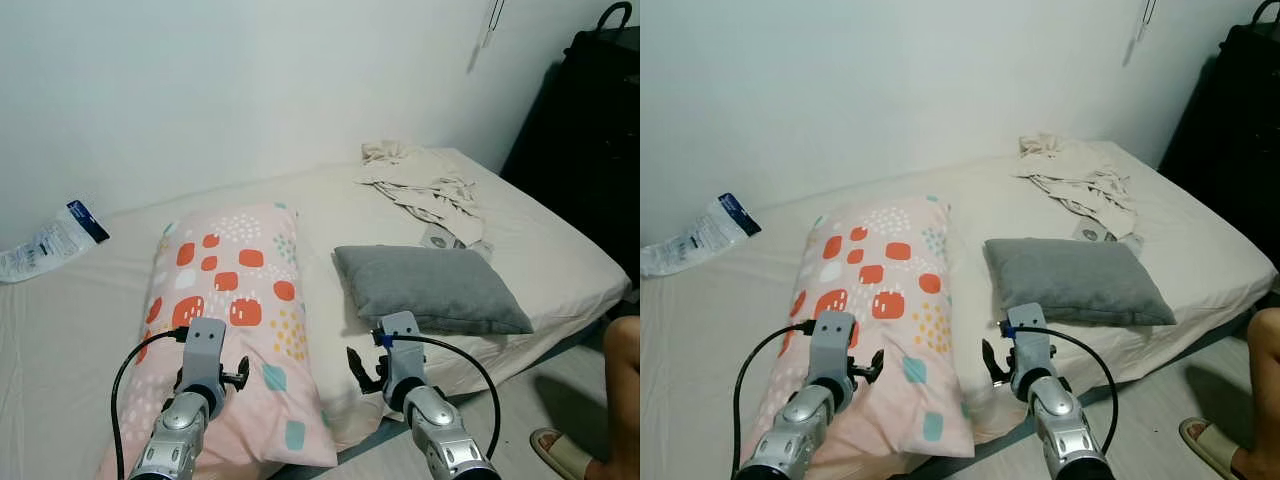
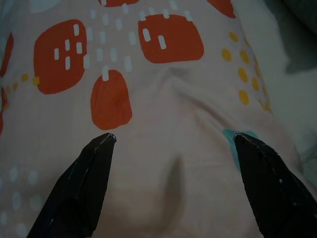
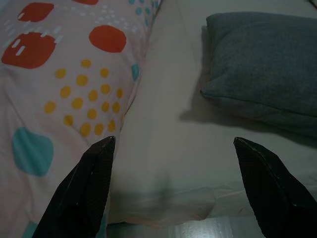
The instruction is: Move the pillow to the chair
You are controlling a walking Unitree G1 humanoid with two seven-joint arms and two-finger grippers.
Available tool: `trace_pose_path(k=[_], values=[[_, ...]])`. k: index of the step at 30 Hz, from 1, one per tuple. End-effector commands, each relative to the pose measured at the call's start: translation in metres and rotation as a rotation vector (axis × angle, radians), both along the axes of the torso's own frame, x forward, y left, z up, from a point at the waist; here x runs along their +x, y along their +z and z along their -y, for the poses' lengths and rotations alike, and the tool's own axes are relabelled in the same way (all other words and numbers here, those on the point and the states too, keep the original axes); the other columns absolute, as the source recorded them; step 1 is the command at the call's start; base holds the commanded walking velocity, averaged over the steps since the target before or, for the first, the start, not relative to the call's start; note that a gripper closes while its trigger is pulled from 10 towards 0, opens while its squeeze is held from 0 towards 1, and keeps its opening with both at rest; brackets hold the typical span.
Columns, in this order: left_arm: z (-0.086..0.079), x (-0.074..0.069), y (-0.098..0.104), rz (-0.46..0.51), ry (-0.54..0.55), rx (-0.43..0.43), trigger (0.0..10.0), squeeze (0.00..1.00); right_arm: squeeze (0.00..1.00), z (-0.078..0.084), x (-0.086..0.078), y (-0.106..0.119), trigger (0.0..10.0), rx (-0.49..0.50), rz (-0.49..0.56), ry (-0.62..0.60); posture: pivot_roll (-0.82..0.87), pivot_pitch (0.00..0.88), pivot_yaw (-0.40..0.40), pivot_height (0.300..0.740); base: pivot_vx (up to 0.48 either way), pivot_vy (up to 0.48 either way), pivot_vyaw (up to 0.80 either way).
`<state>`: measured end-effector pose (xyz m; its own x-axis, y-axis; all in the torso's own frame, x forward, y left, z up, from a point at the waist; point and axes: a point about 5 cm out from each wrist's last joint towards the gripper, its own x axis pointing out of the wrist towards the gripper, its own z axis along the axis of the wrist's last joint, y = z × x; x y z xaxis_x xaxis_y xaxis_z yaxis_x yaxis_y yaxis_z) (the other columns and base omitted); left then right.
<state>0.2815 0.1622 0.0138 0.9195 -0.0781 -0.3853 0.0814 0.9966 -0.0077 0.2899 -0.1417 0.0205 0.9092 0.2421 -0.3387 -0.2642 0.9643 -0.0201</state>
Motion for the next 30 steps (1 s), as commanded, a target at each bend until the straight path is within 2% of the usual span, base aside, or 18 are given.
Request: trace_pose_path(k=[1,8,14,15,16,17,19,20,30], values=[[-0.0035,-0.0016,-0.0002,-0.008,0.022,-0.012,10.0,0.0,0.0,0.0001,0.0025,0.003,10.0,0.005,0.02,-0.005,0.02,0.08,-0.052,0.74,0.0,0.0,0.0],[-0.0108,0.0025,0.0054,0.025,0.059,0.023,10.0,0.0,0.0,0.0014,0.0033,0.004,10.0,0.014,0.025,-0.004,0.02,0.082,-0.052,0.74,0.0,0.0,0.0],[-0.0082,0.0037,0.0061,0.017,0.051,-0.003,10.0,0.0,0.0,-0.0025,0.0029,0.0042,10.0,-0.015,0.036,0.038,0.02,0.073,-0.058,0.74,0.0,0.0,0.0],[-0.0075,0.0039,0.0072,0.023,0.053,-0.01,10.0,0.63,0.0,-0.0032,0.0025,0.0035,10.0,-0.02,0.034,0.044,0.02,0.069,-0.061,0.74,0.0,0.0,0.0],[-0.0065,0.0039,0.0082,0.027,0.05,-0.023,10.0,0.91,0.0,-0.0034,0.0022,0.0028,10.0,-0.02,0.032,0.044,0.03,0.068,-0.063,0.74,0.0,0.0,0.0],[-0.0065,0.0037,0.0085,0.025,0.051,-0.022,10.0,0.85,0.0,-0.0032,0.0019,0.0016,10.0,-0.017,0.024,0.04,0.03,0.065,-0.064,0.74,0.0,0.0,0.0],[-0.0068,0.0034,0.0083,0.019,0.053,-0.015,10.0,0.85,0.0,-0.0031,0.0016,0.0004,10.0,-0.013,0.015,0.036,0.03,0.063,-0.065,0.74,0.0,0.0,0.0],[-0.0068,0.0032,0.0084,0.019,0.053,-0.021,10.0,0.0,0.0,-0.0034,0.0013,0.0002,10.0,-0.011,0.015,0.037,0.03,0.059,-0.066,0.74,0.0,0.0,0.0],[-0.0078,0.006,0.0089,0.025,0.058,0.01,10.0,0.0,0.0,-0.0065,0.0039,0.0007,10.0,-0.001,0.019,0.042,0.04,0.03,-0.06,0.74,0.0,0.0,0.0]])
